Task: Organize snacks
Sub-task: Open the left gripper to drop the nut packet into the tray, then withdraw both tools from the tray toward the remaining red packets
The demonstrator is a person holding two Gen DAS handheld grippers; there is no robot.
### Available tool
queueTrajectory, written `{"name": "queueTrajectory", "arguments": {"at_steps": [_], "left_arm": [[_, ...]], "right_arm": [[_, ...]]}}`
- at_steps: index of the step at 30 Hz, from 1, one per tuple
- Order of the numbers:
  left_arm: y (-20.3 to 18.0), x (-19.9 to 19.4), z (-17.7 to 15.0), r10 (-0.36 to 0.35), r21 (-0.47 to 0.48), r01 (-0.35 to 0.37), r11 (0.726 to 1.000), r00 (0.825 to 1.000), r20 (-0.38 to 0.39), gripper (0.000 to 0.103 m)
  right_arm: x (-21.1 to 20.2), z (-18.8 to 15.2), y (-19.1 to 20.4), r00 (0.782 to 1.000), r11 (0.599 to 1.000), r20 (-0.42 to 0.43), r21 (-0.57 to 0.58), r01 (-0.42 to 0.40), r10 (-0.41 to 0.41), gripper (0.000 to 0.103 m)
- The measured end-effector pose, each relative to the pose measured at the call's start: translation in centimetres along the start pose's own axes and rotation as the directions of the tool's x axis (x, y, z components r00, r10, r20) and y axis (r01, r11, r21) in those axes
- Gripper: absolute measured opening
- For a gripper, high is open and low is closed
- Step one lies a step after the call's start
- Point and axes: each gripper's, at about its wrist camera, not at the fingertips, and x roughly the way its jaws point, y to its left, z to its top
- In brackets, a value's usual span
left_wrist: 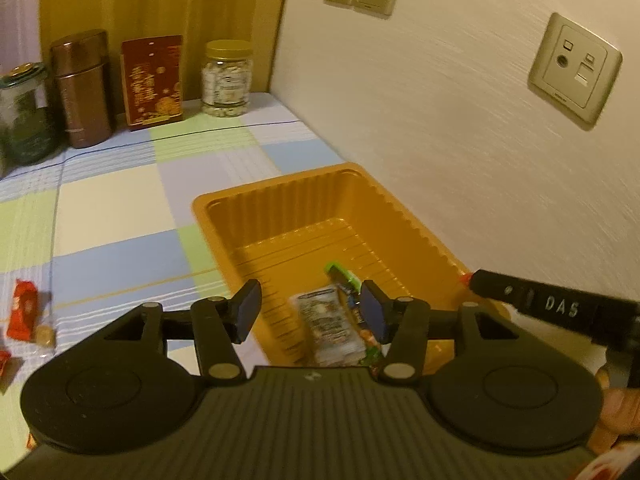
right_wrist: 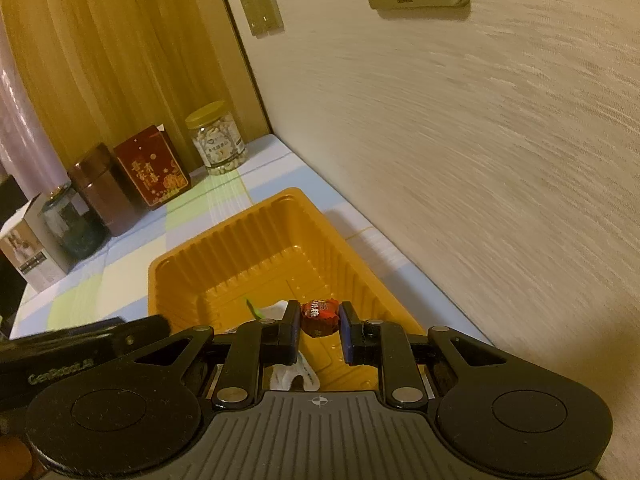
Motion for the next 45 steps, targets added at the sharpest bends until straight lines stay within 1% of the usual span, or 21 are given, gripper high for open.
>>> {"name": "queueTrajectory", "arguments": {"at_steps": [7, 11, 14, 15, 16, 17, 18, 25, 31, 33, 37, 45], "left_arm": [[0.8, -1.3, -0.7, 0.025, -0.017, -0.026, 1.000, 1.000, -0.009, 0.051], [1.0, -1.5, -0.9, 0.024, -0.026, -0.024, 0.999, 1.000, -0.009, 0.051], [1.1, -1.6, -0.8, 0.026, -0.030, -0.027, 0.999, 1.000, -0.007, 0.051], [1.2, -1.7, -0.8, 0.027, -0.034, -0.027, 0.999, 1.000, -0.006, 0.051], [1.2, -1.8, -0.8, 0.027, -0.036, -0.027, 0.999, 1.000, -0.005, 0.051], [1.3, -2.0, -0.7, 0.028, -0.037, -0.028, 0.999, 1.000, -0.002, 0.051], [1.4, -2.2, -0.7, 0.029, -0.037, -0.029, 0.999, 1.000, 0.001, 0.051], [2.5, -4.7, -1.4, 0.034, -0.071, -0.033, 0.997, 0.999, 0.015, 0.052], [2.6, -7.2, -2.3, 0.046, -0.080, -0.044, 0.996, 0.999, 0.021, 0.055], [2.5, -8.2, -2.6, 0.052, -0.079, -0.050, 0.996, 0.998, 0.024, 0.059], [2.0, -10.2, -3.1, 0.060, -0.073, -0.057, 0.996, 0.998, 0.035, 0.062], [1.9, -14.2, -4.3, 0.072, -0.071, -0.067, 0.995, 0.995, 0.064, 0.068]], "right_arm": [[-0.3, 0.1, 0.5, 0.999, 0.999, 0.002, -0.009, -0.035, 0.035, 0.021], [-0.2, 0.3, 0.9, 0.999, 0.999, 0.006, -0.011, -0.051, 0.051, 0.021], [-0.2, 0.5, 0.9, 0.993, 0.993, 0.006, 0.015, -0.117, 0.117, 0.022], [-0.2, 0.6, 0.8, 0.992, 0.991, 0.005, 0.032, -0.128, 0.128, 0.031], [-0.2, 0.8, 0.7, 0.992, 0.991, 0.011, 0.045, -0.127, 0.127, 0.052], [-0.4, 0.9, 0.6, 0.992, 0.990, 0.022, 0.058, -0.129, 0.127, 0.060], [-0.7, 0.9, 0.5, 0.991, 0.989, 0.034, 0.068, -0.133, 0.131, 0.064], [-1.8, 0.8, 0.6, 0.992, 0.990, 0.017, 0.064, -0.127, 0.126, 0.064], [-3.9, -0.1, 0.9, 0.994, 0.992, 0.002, 0.073, -0.106, 0.107, 0.064], [-4.9, -0.4, 1.4, 0.996, 0.995, 0.002, 0.056, -0.087, 0.087, 0.064], [-7.3, -1.3, 2.9, 0.999, 0.999, 0.011, -0.012, -0.036, 0.037, 0.064], [-11.1, -3.5, 4.9, 1.000, 0.998, 0.001, -0.050, -0.028, 0.028, 0.064]]}}
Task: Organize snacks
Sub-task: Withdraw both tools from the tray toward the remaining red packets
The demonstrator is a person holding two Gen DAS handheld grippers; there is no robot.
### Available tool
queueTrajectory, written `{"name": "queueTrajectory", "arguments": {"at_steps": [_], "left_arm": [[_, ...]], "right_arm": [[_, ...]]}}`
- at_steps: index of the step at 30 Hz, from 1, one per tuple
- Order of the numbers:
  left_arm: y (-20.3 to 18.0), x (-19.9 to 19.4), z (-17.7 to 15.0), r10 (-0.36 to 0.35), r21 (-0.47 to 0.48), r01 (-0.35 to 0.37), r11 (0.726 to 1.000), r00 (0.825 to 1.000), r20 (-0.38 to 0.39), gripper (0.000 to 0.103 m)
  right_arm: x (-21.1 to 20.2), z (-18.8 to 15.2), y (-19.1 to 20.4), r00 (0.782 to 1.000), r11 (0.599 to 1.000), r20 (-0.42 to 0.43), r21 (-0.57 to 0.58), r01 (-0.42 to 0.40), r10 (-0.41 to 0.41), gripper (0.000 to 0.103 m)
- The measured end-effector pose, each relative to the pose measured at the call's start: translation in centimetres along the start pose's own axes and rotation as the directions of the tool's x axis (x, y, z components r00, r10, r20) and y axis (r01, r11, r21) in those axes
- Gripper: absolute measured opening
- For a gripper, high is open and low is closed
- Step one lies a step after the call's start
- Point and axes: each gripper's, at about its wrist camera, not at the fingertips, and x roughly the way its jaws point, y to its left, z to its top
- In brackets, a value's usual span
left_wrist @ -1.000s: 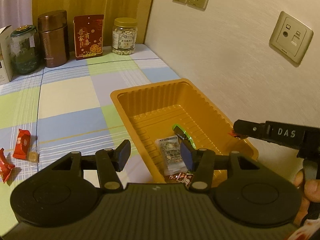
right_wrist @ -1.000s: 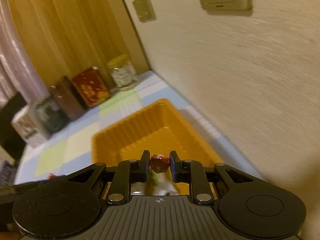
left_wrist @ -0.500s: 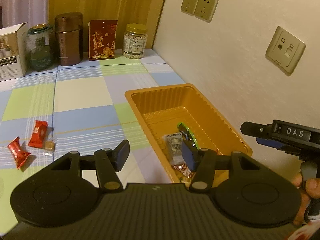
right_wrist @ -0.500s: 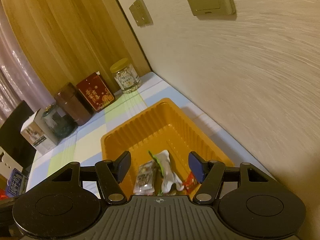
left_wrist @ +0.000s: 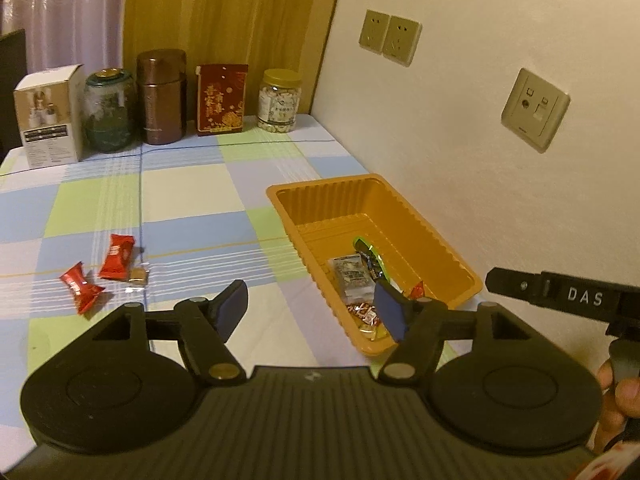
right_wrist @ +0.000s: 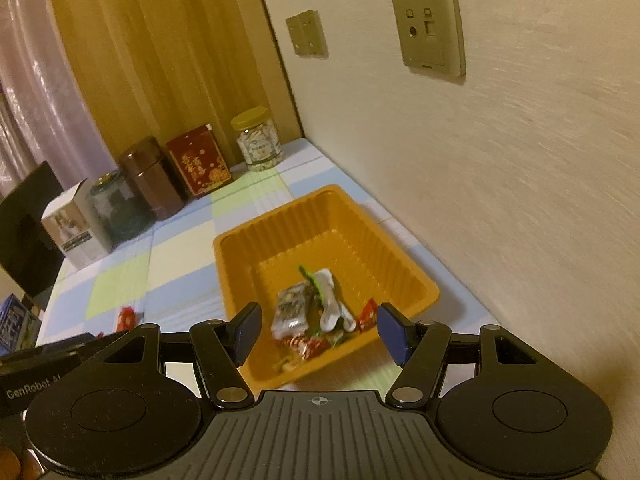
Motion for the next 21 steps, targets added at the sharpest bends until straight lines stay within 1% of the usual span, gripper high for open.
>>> {"name": "queueTrajectory", "arguments": {"at_steps": [10, 21], "left_arm": [[2.2, -3.9, -1.2, 0.047, -0.024, -0.046, 0.999, 0.999, 0.023, 0.070], [6.0, -6.8, -2.6, 0.103, -0.069, -0.100, 0.993, 0.994, 0.034, 0.071]], "right_arm": [[-2.5, -1.1, 2.7, 1.000, 0.999, 0.007, -0.041, -0.028, 0.029, 0.064], [-2.1, -2.1, 6.4, 0.996, 0.992, -0.007, -0.098, -0.084, 0.084, 0.064]]}}
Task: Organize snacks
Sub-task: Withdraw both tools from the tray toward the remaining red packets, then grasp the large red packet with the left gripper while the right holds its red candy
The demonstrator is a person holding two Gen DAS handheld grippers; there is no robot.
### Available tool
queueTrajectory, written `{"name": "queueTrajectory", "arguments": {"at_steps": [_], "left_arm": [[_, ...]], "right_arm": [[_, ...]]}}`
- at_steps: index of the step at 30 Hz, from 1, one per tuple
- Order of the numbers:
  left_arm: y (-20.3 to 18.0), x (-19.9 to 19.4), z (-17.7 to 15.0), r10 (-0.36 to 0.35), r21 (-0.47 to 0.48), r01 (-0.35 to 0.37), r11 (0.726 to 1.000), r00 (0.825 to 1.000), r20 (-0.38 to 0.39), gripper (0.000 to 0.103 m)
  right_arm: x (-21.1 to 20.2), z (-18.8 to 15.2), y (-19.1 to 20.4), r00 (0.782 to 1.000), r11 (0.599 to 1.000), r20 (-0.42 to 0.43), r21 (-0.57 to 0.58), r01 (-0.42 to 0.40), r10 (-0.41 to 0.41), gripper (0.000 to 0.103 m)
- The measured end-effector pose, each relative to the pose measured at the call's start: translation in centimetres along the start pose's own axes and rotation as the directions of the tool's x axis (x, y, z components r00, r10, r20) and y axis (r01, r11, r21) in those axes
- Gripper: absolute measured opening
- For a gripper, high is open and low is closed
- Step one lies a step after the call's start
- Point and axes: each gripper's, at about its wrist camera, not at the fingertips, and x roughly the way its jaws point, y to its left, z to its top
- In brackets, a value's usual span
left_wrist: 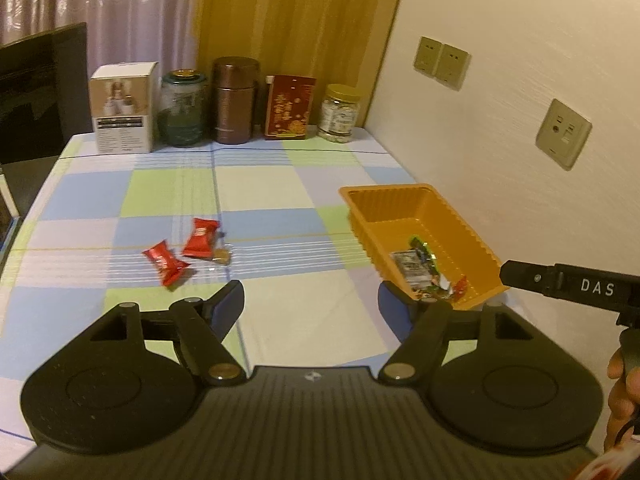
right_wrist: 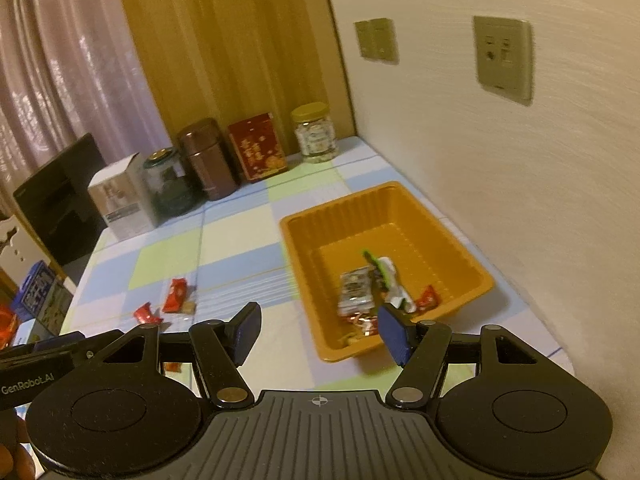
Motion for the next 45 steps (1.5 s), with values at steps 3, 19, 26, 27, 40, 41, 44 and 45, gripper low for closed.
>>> {"name": "queueTrajectory", "arguments": {"at_steps": [3, 19, 26, 27, 40, 41, 44, 45], "left_arm": [[1.2, -0.4, -0.2, 0.017, -0.012, -0.017, 1.000, 1.000, 0.002, 0.072], [6.8, -0.3, -2.0, 0.111, -0.044, -0.112, 0.993, 0.993, -0.032, 0.076], [9.6, 0.9, -2.5, 0.150, -0.063, -0.154, 0.986, 0.987, -0.058, 0.076], [10.0, 1.1, -2.5, 0.155, -0.065, -0.159, 0.985, 0.986, -0.059, 0.076], [14.4, 4.3, -3.1, 0.205, -0.103, -0.216, 0.971, 0.973, -0.108, 0.076], [14.8, 4.6, -3.2, 0.208, -0.105, -0.220, 0.970, 0.972, -0.113, 0.076], [15.8, 5.6, -3.4, 0.211, -0.113, -0.225, 0.968, 0.969, -0.126, 0.076], [16.1, 5.8, -3.5, 0.211, -0.115, -0.226, 0.967, 0.969, -0.129, 0.076]], "right_arm": [[0.4, -0.3, 0.9, 1.000, 1.000, -0.007, -0.013, -0.014, 0.014, 0.064], [3.3, -1.4, 3.9, 0.997, 0.996, -0.050, -0.050, -0.067, 0.065, 0.064], [5.8, -2.2, 5.3, 0.993, 0.993, -0.074, -0.059, -0.099, 0.095, 0.064], [6.2, -2.2, 5.6, 0.992, 0.993, -0.077, -0.060, -0.105, 0.101, 0.064], [11.9, -4.6, 9.2, 0.978, 0.980, -0.130, -0.087, -0.177, 0.165, 0.064], [12.4, -4.9, 9.5, 0.976, 0.979, -0.138, -0.089, -0.184, 0.171, 0.064], [14.1, -5.9, 10.5, 0.968, 0.974, -0.165, -0.092, -0.208, 0.191, 0.063], [14.7, -6.2, 10.9, 0.965, 0.972, -0.174, -0.090, -0.215, 0.197, 0.059]]}}
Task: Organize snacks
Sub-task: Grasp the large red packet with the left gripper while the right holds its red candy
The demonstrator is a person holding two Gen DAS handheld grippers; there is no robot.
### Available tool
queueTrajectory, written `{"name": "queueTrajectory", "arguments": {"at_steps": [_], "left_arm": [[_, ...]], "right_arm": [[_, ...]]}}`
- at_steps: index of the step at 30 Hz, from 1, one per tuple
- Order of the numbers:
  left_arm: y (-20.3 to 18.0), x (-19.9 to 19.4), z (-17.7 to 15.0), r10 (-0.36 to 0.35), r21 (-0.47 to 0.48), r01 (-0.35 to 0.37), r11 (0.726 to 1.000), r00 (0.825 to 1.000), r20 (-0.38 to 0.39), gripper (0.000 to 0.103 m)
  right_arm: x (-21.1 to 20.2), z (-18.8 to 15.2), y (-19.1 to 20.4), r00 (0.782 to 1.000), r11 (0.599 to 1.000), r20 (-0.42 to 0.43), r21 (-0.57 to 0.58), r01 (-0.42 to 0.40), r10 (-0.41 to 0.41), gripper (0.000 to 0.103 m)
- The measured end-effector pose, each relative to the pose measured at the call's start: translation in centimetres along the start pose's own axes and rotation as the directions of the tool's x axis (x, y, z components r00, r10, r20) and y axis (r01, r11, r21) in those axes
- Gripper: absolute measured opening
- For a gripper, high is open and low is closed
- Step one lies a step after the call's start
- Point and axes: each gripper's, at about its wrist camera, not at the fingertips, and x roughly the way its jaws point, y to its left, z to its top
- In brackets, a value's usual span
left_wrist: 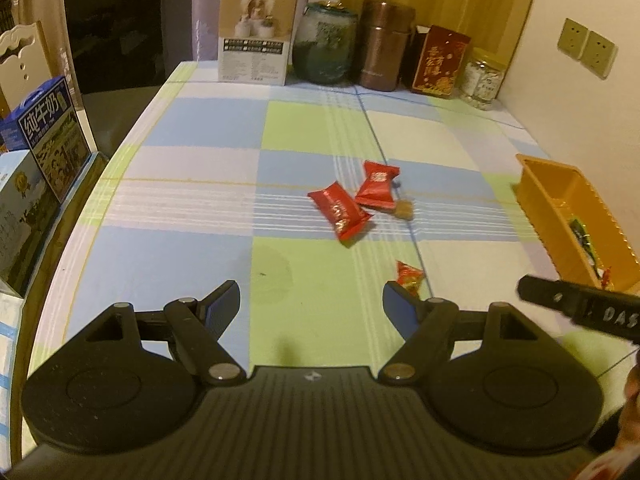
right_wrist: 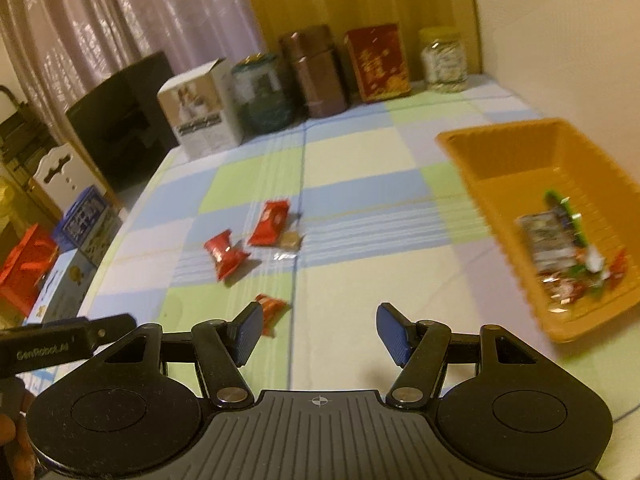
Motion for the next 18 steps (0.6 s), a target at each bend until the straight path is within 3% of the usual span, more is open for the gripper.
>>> {"name": "queueTrajectory", "arguments": {"at_steps": [18], "left_arm": [[2.8, 4.9, 1.3, -0.001, -0.081, 0.001, 0.997, 1.000, -0.010, 0.076]], "right_arm": [[9.7, -0.8, 3.3, 0.997, 0.998, -0.062, -0.036, -0.051, 0.049, 0.045]]}}
